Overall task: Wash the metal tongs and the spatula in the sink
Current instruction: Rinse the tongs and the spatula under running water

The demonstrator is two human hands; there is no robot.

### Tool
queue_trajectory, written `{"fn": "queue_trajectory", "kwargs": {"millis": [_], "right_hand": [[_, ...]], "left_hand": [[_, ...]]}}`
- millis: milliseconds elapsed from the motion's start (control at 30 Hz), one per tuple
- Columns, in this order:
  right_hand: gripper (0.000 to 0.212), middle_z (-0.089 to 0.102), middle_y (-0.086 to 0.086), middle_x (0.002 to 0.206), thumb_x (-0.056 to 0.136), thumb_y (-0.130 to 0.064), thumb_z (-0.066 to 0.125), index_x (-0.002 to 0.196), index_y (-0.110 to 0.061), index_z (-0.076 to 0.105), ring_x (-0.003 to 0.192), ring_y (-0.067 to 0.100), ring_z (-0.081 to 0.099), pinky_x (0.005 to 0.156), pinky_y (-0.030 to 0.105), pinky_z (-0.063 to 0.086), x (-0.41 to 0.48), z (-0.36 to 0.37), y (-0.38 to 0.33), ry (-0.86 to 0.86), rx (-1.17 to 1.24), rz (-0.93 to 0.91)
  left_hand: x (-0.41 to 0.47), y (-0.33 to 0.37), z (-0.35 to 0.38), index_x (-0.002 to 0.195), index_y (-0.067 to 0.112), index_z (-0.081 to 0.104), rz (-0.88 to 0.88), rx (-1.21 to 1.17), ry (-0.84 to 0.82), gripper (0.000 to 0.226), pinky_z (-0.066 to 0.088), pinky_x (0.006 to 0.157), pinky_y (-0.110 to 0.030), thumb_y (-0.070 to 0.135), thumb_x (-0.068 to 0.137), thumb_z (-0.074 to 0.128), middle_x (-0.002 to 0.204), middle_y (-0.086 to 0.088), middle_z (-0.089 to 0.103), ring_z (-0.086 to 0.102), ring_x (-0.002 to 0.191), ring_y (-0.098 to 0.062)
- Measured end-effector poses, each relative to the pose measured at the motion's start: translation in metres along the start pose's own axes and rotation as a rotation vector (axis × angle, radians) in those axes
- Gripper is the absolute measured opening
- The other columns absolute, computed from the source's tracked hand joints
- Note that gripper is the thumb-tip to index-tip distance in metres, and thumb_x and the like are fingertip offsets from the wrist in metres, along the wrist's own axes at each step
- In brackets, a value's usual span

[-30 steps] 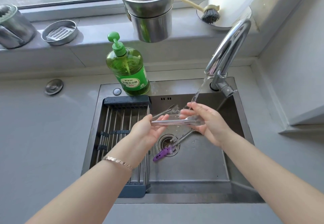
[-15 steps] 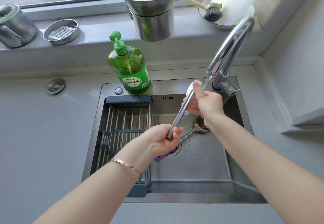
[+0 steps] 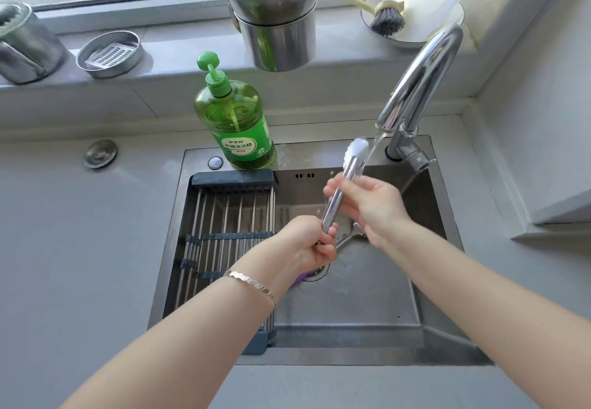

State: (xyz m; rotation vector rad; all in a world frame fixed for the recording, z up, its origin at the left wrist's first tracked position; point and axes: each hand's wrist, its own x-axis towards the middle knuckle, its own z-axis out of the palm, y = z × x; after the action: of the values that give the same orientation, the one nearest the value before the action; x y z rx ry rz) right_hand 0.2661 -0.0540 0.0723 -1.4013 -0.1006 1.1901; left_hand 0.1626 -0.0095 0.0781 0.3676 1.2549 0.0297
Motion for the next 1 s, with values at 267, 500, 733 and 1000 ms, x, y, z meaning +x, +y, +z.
{"fn": "queue_trajectory", "kwargs": {"millis": [267, 500, 733, 1000], "right_hand": [[0.007, 0.068, 0.01, 0.08, 0.09, -0.008, 0.058, 0.088, -0.002, 0.059, 0.058, 0.012, 0.07, 0.055, 0.023, 0.058, 0.012, -0.012, -0.006, 0.013, 0.16, 0.063], [0.018, 0.061, 0.011, 0.088, 0.1, -0.005, 0.037, 0.091, -0.004, 0.053, 0.079, 0.02, 0.065, 0.066, 0.028, 0.059, 0.018, -0.012, -0.001, -0.123, 0.251, 0.069], [0.018, 0.062, 0.014, 0.09, 0.1, -0.001, 0.032, 0.1, -0.002, 0.05, 0.083, 0.021, 0.065, 0.068, 0.027, 0.059, 0.012, 0.016, 0.02, -0.124, 0.252, 0.007], [0.019, 0.064, 0.012, 0.087, 0.099, -0.002, 0.035, 0.091, -0.009, 0.051, 0.078, 0.018, 0.068, 0.067, 0.023, 0.059, -0.007, 0.014, 0.033, -0.084, 0.045, -0.099]], "left_hand": [[0.005, 0.001, 0.011, 0.109, 0.009, 0.04, 0.476, 0.359, 0.207, 0.012, 0.035, 0.037, -0.013, 0.013, 0.101, 0.032, 0.078, -0.007, 0.051, 0.045, 0.041, -0.004], [0.013, -0.011, -0.006, 0.083, 0.024, 0.042, 0.962, 0.553, 0.167, 0.025, 0.053, 0.07, -0.027, 0.005, 0.091, 0.056, 0.085, -0.002, 0.059, 0.06, 0.077, -0.013], [0.009, -0.011, -0.034, 0.082, 0.026, 0.058, 1.037, 0.527, 0.233, 0.033, 0.051, 0.079, -0.017, -0.006, 0.082, 0.064, 0.083, 0.007, 0.064, 0.062, 0.078, -0.001], [0.011, -0.026, -0.05, 0.098, 0.012, 0.067, 0.887, 0.442, 0.145, 0.022, 0.057, 0.073, -0.017, -0.005, 0.087, 0.059, 0.084, 0.003, 0.068, 0.066, 0.076, -0.005]]}}
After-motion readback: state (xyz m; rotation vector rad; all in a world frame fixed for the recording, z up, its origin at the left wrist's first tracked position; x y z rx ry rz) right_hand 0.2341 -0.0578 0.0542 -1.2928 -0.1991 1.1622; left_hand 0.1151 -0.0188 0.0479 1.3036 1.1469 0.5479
